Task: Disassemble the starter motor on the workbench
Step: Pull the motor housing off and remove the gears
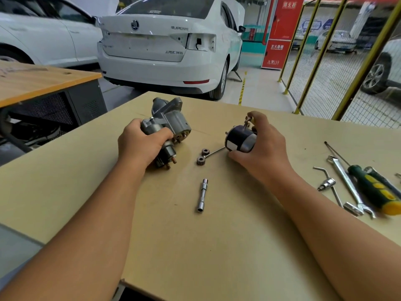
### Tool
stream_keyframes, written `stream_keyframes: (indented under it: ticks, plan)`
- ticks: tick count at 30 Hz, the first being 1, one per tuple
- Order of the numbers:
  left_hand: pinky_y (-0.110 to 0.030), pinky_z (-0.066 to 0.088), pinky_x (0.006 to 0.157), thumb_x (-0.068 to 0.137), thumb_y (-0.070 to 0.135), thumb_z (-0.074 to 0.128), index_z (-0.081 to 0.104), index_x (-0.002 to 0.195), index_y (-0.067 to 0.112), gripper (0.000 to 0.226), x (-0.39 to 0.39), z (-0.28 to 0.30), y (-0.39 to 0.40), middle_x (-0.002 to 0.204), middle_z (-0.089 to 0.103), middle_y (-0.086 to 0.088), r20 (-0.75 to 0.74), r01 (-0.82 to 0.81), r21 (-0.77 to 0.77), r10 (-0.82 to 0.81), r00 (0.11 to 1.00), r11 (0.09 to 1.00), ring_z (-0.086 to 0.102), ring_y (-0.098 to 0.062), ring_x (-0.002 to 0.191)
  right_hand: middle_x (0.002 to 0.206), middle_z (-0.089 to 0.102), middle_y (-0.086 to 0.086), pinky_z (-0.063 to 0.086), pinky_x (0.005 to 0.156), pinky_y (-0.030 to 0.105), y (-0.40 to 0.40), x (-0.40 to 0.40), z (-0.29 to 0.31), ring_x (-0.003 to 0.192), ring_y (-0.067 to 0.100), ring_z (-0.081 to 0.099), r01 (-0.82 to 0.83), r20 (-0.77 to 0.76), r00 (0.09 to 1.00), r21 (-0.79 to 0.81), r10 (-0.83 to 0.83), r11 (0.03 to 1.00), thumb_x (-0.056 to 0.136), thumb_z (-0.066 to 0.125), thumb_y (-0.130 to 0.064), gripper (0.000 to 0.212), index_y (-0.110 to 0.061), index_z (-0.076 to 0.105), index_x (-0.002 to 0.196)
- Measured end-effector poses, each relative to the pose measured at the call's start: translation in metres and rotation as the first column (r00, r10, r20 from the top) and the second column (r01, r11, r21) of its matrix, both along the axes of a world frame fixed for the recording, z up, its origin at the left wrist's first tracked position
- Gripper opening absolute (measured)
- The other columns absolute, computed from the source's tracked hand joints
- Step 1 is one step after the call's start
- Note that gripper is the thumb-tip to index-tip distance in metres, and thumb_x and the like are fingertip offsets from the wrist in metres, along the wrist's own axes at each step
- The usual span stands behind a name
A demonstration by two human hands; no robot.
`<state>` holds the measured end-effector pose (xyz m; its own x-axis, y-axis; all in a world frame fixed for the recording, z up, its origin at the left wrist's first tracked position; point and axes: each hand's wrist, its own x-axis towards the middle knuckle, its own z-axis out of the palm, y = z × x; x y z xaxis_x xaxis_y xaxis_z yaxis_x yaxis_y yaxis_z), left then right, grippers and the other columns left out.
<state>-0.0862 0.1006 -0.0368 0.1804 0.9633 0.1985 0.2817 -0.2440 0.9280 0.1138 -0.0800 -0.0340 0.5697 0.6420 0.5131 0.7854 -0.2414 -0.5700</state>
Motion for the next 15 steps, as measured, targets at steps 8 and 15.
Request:
stream_keyframes:
  ticks: [8, 15]
  plan:
    - [-0.036, 0.045, 0.071, 0.065, 0.064, 0.066, 0.062, 0.108, 0.03, 0.055, 0.0, 0.003, -0.003, 0.111, 0.062, -0.004, -0.261, -0.053, 0.073, 0.07, 0.963, 0.996, 0.06, -0.027, 0.098, 0.111, 0.06, -0.006, 0.041, 0.071, 0.015, 0.0, 0.008, -0.008, 0.097, 0.019, 0.059, 0.027, -0.188, 0.982, 0.175, 0.006, 0.984, 0.057, 0.091, -0.023, 0.092, -0.039, 0.043, 0.134]
    - [-0.035, 0.044, 0.069, 0.089, 0.025, 0.069, 0.074, 0.111, 0.007, 0.028, 0.008, 0.018, -0.046, 0.107, 0.062, -0.018, -0.129, -0.03, 0.792, 0.215, 0.968, 0.61, 0.061, -0.034, 0.09, 0.095, 0.066, -0.01, 0.06, 0.059, 0.028, -0.008, 0.003, 0.022, 0.077, 0.006, 0.068, 0.141, -0.305, 0.952, 0.524, 0.03, 0.84, 0.051, 0.092, -0.029, 0.081, -0.042, 0.049, 0.119]
